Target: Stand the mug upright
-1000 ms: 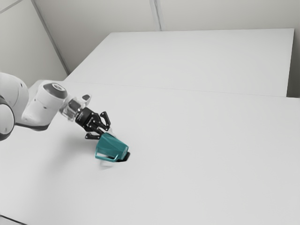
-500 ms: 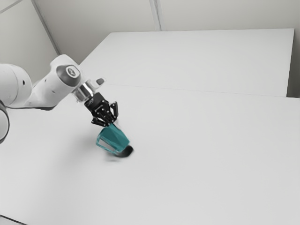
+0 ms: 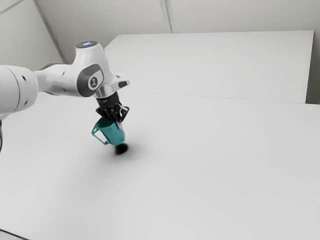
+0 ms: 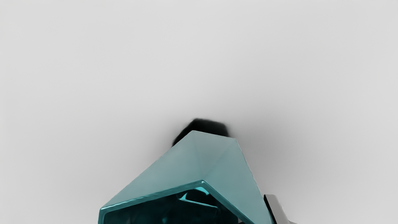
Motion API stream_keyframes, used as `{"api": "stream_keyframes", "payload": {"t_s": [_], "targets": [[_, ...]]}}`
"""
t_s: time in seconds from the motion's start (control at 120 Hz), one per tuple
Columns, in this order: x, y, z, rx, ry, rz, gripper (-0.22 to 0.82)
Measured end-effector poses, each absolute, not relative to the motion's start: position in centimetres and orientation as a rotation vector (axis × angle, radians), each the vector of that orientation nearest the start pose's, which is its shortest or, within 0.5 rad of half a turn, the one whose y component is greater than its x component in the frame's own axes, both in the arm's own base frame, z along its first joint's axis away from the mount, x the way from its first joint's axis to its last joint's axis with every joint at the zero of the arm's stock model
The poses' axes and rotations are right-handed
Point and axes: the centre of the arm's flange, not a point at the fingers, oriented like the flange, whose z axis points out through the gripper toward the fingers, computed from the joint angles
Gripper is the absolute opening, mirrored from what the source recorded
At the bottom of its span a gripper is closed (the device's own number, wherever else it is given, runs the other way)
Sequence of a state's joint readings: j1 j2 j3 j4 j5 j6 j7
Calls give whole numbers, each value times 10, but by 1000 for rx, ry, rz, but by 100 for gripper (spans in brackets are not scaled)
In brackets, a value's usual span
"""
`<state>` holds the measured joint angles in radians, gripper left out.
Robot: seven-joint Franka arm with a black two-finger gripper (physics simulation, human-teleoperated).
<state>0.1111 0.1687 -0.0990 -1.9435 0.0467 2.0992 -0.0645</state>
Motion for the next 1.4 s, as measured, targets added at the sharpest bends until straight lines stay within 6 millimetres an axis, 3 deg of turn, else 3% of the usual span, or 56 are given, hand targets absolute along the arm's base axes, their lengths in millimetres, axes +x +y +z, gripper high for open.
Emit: {"api": "stream_keyframes", "payload": {"t_s": [0.692,0.842,0.942,1.067,1.233,1.4], "targets": [[591,0,345,-3058,-161,-11,-17],[592,-3,346,-3058,-167,-11,15],[592,-3,357,-3057,-173,-39,32],[590,-3,384,-3051,-180,-87,45],[586,-4,412,-3044,-188,-122,53],[587,-17,466,-3038,-164,-190,57]]}}
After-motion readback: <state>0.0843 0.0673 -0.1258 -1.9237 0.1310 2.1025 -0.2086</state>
